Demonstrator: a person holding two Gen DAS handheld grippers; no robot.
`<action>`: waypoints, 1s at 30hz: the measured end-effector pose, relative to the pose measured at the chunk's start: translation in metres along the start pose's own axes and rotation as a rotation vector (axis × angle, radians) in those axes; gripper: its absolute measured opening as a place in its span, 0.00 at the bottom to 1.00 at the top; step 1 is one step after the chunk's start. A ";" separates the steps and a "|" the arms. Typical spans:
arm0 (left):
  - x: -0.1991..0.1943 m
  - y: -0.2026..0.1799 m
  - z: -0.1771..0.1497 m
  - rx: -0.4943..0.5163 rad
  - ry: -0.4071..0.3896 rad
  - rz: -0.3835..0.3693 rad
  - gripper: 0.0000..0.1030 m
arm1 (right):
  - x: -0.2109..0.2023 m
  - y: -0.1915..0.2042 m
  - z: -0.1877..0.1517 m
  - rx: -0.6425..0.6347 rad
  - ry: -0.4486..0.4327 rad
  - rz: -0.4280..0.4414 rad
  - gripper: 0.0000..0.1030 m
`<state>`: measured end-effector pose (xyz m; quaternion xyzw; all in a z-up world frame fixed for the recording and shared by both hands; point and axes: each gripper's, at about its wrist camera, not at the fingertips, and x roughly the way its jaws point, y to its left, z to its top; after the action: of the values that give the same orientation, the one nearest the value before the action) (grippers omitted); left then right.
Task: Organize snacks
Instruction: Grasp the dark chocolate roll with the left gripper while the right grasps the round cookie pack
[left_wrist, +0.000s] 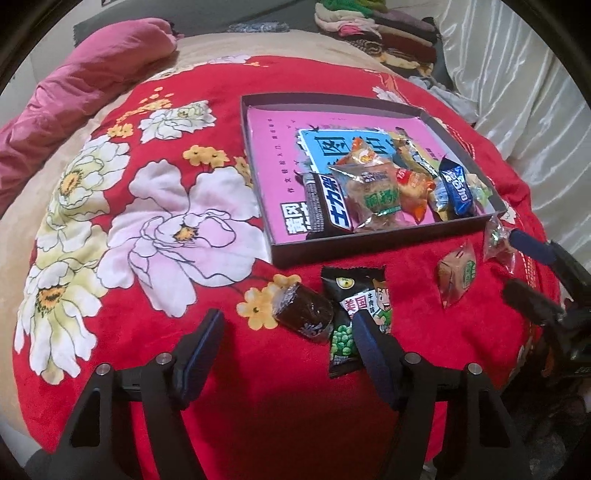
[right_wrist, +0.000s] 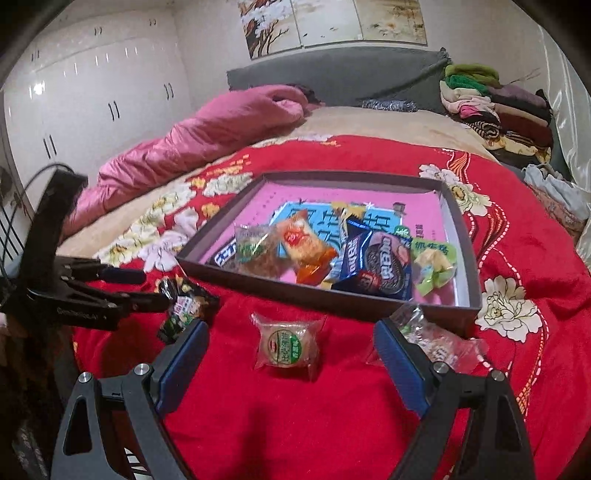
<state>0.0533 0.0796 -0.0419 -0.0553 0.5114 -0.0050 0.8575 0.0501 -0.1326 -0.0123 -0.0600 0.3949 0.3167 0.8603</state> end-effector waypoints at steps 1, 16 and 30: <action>0.000 0.000 0.000 0.001 0.001 -0.003 0.71 | 0.004 0.001 -0.001 -0.004 0.014 -0.006 0.88; 0.009 0.004 0.000 0.002 0.015 -0.043 0.59 | 0.039 0.010 -0.011 -0.051 0.085 -0.017 0.71; 0.016 0.000 0.002 0.001 0.023 -0.065 0.38 | 0.048 0.009 -0.008 -0.060 0.115 0.007 0.44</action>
<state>0.0625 0.0785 -0.0553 -0.0713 0.5192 -0.0337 0.8510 0.0629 -0.1047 -0.0509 -0.1025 0.4340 0.3274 0.8330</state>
